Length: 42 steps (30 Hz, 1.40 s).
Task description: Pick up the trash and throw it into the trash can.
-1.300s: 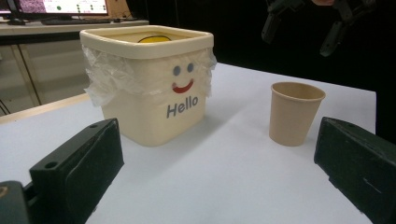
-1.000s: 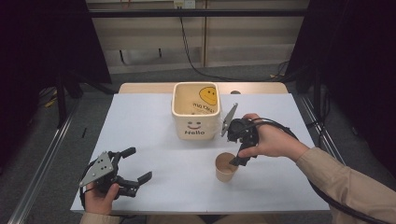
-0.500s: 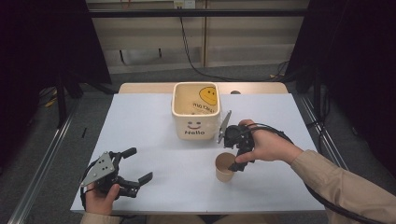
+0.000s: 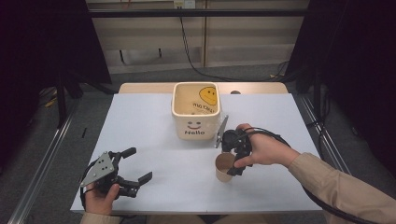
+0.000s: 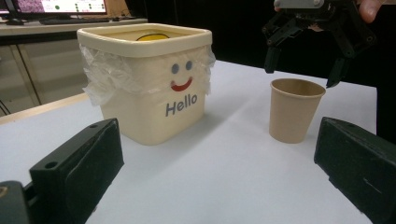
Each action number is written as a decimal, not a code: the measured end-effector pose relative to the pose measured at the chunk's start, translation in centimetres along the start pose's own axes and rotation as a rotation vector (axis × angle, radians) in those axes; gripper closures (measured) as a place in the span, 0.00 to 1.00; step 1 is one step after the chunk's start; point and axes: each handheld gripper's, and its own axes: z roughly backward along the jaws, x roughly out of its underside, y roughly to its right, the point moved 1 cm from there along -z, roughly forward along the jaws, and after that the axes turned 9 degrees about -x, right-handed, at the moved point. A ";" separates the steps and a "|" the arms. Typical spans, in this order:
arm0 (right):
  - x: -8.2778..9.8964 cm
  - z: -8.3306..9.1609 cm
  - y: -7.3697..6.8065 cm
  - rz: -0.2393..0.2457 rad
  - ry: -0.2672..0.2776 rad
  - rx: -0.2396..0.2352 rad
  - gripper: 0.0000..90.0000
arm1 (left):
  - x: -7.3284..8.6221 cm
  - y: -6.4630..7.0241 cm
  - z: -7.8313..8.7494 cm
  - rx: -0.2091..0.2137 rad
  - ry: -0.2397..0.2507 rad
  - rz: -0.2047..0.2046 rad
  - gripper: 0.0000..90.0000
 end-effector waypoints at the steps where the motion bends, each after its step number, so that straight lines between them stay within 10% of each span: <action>1: 0.0 0.0 0.0 0.000 -0.002 -0.002 0.06 | 0.0 0.0 0.0 0.003 0.002 0.004 0.01; 25: -0.9 -1.5 -0.3 0.032 -0.035 -0.024 0.21 | 0.1 0.1 -0.1 0.003 -0.006 0.006 0.01; 42: -0.9 1.8 0.1 0.009 -0.034 -0.043 0.21 | 0.1 0.1 -0.1 -0.002 -0.002 0.009 0.01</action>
